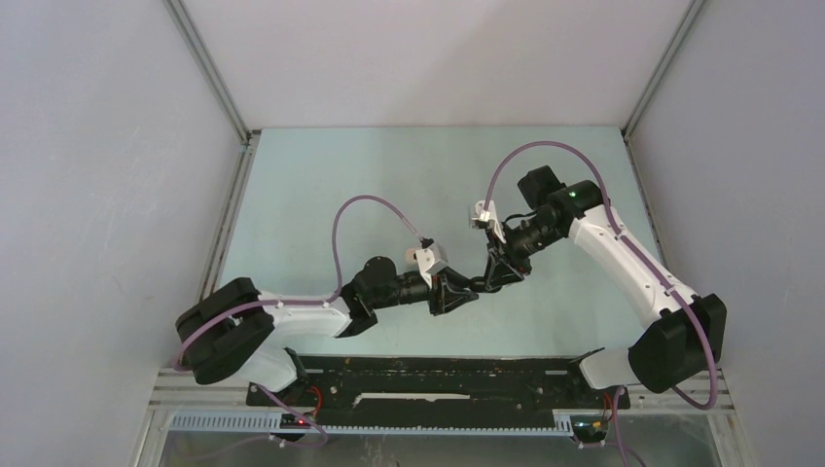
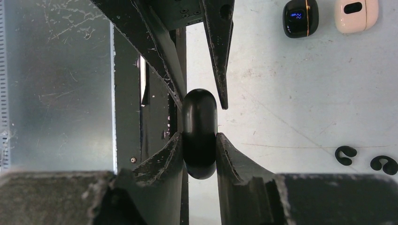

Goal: Insert the wireless bluetooth earbuds into the charging case
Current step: Open the charging case.

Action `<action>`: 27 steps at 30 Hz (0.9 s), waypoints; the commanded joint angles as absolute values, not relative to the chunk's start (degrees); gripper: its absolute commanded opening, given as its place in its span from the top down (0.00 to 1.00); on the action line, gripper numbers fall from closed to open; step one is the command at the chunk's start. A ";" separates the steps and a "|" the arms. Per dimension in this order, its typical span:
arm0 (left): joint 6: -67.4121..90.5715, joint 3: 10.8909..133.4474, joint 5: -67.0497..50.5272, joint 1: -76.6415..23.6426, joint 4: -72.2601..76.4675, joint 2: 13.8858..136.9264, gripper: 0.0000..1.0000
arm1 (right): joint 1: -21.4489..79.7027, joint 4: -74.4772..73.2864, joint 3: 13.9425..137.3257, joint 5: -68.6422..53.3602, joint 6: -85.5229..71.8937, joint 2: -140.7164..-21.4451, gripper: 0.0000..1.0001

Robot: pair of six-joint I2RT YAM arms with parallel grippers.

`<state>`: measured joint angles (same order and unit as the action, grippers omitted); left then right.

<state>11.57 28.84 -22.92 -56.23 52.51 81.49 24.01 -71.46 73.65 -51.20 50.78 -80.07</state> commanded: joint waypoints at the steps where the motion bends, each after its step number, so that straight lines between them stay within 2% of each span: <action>1: 11.73 29.61 -24.21 -56.16 57.25 81.98 0.60 | 24.23 -71.89 74.71 -52.87 49.88 -78.62 0.81; 7: 12.81 29.66 -24.67 -56.16 58.82 82.24 0.57 | 24.23 -72.24 74.65 -53.13 49.57 -78.88 0.81; 13: 13.43 30.07 -25.57 -56.08 59.06 82.99 0.66 | 24.23 -72.02 74.63 -53.35 49.31 -78.71 0.81; 22: 14.80 30.14 -25.29 -55.77 59.23 83.59 0.61 | 24.16 -71.89 74.59 -53.61 49.04 -78.23 0.81; 24: 14.97 30.22 -25.57 -55.64 59.28 83.66 0.65 | 24.12 -72.02 74.61 -53.73 49.04 -78.44 0.81; 27: 15.39 30.15 -26.45 -55.30 60.15 83.63 0.76 | 24.15 -72.07 74.56 -54.04 48.96 -78.69 0.81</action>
